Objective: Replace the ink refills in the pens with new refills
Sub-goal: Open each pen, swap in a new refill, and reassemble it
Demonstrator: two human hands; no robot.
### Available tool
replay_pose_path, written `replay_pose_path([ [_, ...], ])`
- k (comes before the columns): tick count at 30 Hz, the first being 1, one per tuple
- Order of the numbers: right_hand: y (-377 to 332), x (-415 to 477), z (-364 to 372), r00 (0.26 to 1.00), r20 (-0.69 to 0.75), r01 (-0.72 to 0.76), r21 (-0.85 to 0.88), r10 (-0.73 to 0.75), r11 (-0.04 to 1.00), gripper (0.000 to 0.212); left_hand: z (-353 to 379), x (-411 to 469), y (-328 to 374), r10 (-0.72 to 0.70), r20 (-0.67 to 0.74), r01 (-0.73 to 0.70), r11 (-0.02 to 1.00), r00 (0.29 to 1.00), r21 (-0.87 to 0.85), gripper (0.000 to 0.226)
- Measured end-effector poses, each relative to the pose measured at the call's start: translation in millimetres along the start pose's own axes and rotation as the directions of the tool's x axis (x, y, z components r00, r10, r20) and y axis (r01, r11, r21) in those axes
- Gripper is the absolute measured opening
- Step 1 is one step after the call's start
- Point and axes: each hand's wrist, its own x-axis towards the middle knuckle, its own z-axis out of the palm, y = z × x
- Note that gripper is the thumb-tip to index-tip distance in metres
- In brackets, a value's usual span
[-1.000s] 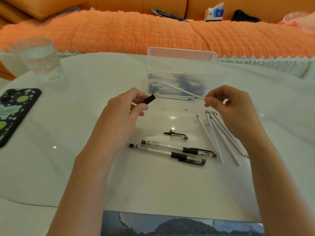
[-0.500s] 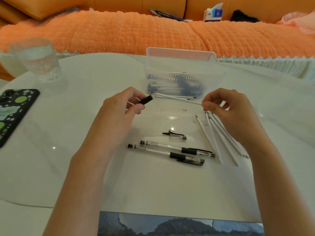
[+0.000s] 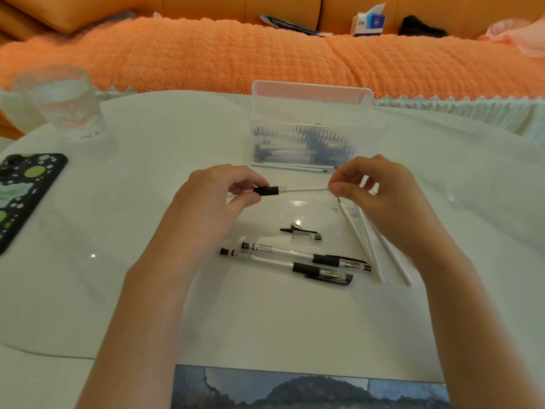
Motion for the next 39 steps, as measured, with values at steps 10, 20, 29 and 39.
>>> replay_pose_path([
  [10, -2, 0, 1, 0.997, 0.062, -0.043, 0.158, 0.034, 0.987, 0.006, 3, 0, 1, -0.003, 0.035, 0.005, 0.999, 0.999, -0.041, 0.018],
  [20, -11, 1, 20, 0.996, 0.082, -0.049, 0.181, 0.034, 0.982, 0.007, 10, 1, 3, 0.036, 0.105, -0.036, 0.999, 0.994, 0.001, 0.019],
  [29, -18, 0, 21, 0.994, 0.109, -0.012, 0.264, -0.018, 0.964, 0.003, 15, -2, 15, 0.115, 0.080, -0.118, 0.992, 0.990, 0.038, 0.009],
  [39, -17, -2, 15, 0.996, 0.078, 0.025, 0.197, -0.041, 0.980, 0.006, 17, -1, 13, 0.100, 0.098, -0.102, 0.995, 0.990, 0.017, 0.006],
])
